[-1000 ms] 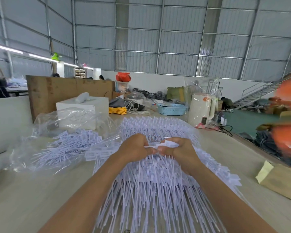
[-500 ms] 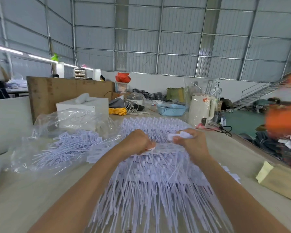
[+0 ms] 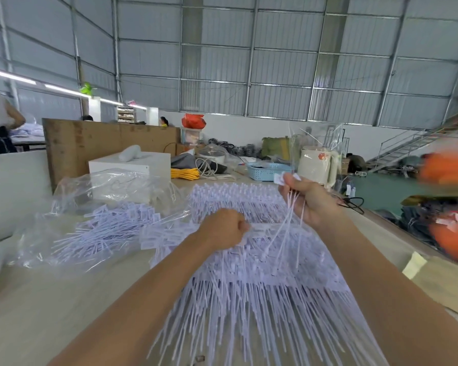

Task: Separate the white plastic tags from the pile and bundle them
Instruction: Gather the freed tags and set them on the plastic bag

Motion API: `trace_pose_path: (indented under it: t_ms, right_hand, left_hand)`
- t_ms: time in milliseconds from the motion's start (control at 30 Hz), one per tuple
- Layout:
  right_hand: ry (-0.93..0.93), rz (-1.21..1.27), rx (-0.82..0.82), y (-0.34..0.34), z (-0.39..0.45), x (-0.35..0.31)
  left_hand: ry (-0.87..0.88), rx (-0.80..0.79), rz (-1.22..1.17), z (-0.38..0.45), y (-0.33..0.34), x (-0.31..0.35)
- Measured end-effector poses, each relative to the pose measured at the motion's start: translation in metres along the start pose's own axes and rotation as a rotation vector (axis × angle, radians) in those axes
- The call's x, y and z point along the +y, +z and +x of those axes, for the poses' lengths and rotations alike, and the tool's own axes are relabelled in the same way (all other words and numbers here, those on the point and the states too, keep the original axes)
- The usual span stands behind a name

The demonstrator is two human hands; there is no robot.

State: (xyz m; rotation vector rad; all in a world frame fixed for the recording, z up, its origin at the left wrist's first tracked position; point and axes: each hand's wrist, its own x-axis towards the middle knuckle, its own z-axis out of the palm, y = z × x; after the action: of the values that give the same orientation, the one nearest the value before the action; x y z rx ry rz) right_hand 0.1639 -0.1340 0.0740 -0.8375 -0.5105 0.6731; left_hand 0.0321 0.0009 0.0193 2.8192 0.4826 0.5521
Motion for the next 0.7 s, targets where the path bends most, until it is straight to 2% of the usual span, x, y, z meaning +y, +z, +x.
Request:
trace_pose_path:
  t_ms: [67,100,133,200,267,333,433,567,700]
  right_hand:
    - [0.042,-0.012,-0.013,0.007,0.003,0.012]
    - [0.039,-0.034,0.001,0.012,0.006,0.018]
    - [0.017,-0.079,0.038,0.016,0.009,0.026]
    - [-0.055,-0.201,0.132,0.025,0.013,0.042]
    - [-0.104,-0.250,0.200,0.030,0.016,0.057]
    - [-0.136,-0.276,0.228,0.033,0.017,0.067]
    - [-0.121,-0.412,0.223,0.035,0.014,0.074]
    - [-0.002,-0.623,0.115,0.041,0.010,0.074]
    - [0.134,-0.710,-0.005,0.057,0.009,0.077]
  left_hand:
    - [-0.016,0.182,-0.011,0.000,-0.008,0.012]
    - [-0.044,0.222,-0.113,0.001,-0.011,0.018]
    - [-0.093,0.194,-0.318,0.001,-0.013,0.023]
    - [-0.211,-0.016,-0.770,-0.001,-0.016,0.034]
    - [-0.226,-0.174,-0.975,-0.007,-0.013,0.037]
    - [-0.216,-0.178,-1.083,-0.013,-0.011,0.033]
    - [-0.234,-0.117,-0.996,-0.018,-0.013,0.023]
    - [-0.276,-0.042,-0.726,-0.025,-0.022,0.001]
    - [-0.275,0.035,-0.643,-0.037,-0.029,-0.023]
